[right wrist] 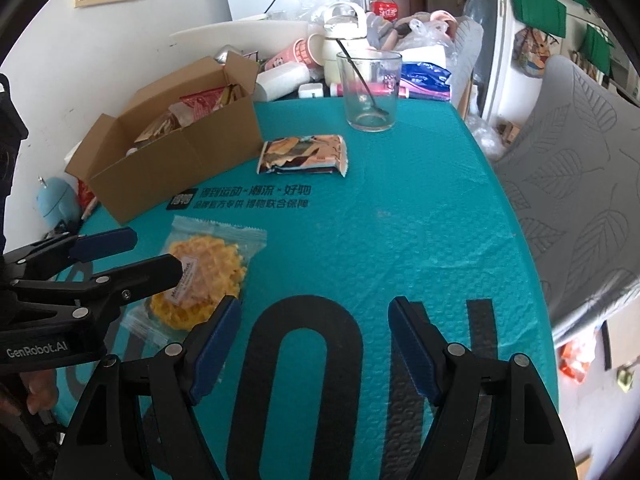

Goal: Organize snacks
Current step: 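Move both open tools back toward the remaining snacks on the table, then grasp the waffle cookie pack with left tool while right tool grasps snack bar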

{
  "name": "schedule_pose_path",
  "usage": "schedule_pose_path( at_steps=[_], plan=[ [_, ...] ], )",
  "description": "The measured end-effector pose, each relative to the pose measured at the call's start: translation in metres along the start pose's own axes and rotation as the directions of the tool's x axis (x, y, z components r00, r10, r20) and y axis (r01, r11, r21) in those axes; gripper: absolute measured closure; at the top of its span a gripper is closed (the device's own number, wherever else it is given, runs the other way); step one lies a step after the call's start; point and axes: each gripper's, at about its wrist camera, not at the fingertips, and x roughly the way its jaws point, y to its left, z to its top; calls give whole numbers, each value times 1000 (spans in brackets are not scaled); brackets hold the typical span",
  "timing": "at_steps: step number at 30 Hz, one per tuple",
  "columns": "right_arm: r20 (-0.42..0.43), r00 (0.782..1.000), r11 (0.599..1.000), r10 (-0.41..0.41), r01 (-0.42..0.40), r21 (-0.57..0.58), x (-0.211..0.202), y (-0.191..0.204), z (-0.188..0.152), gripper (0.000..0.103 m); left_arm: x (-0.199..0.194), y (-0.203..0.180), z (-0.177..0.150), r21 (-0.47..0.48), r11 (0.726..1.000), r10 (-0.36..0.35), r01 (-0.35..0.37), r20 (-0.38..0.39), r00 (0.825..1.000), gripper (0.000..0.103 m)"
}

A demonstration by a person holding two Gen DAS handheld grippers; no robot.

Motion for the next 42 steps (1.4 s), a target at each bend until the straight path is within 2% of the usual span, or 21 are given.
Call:
schedule_pose_path(
  at_steps=[4,13,15,17,20,22,28,30,32,35,39,42],
  plan=[
    [-32,999,1000,30,-30,2,9,-7,-3,26,14,-2,-2,-16,1000,25,-26,-35,999,28],
    [-85,996,999,35,-37,-20,26,-19,-4,26,35,-12,-3,39,993,111,-108,-88,990,28],
    [-97,995,999,39,-41,-19,29,-21,-4,26,38,-11,-4,37,994,110,-107,-98,989,23],
    [-106,993,999,44,-47,-20,33,-22,-3,26,44,-11,-4,36,994,109,-105,-124,986,12],
    [-115,992,998,45,-48,-30,36,-23,-1,26,57,-10,-6,40,992,122,-117,-172,977,7],
    [-118,992,998,38,-44,-41,37,-23,0,26,58,-11,-6,55,990,135,-128,-162,977,6],
    [-127,992,998,25,-33,-59,39,-23,6,26,63,-11,-2,98,987,143,-129,-143,979,6],
    [-127,992,998,23,-31,-59,41,-24,10,26,61,-6,-1,87,987,142,-132,-124,982,9],
    [-125,992,998,28,-36,-60,43,-23,15,26,55,-1,-2,83,988,138,-130,-102,985,19],
    [-126,991,997,33,-42,-71,47,-20,23,26,53,7,5,80,990,122,-114,-103,987,24],
    [-119,992,995,36,-46,-85,51,-15,37,25,46,20,16,45,993,108,-105,-90,990,25],
    [-109,993,994,42,-52,-94,53,-11,49,22,28,26,23,35,993,111,-110,-45,993,25]
  ],
)
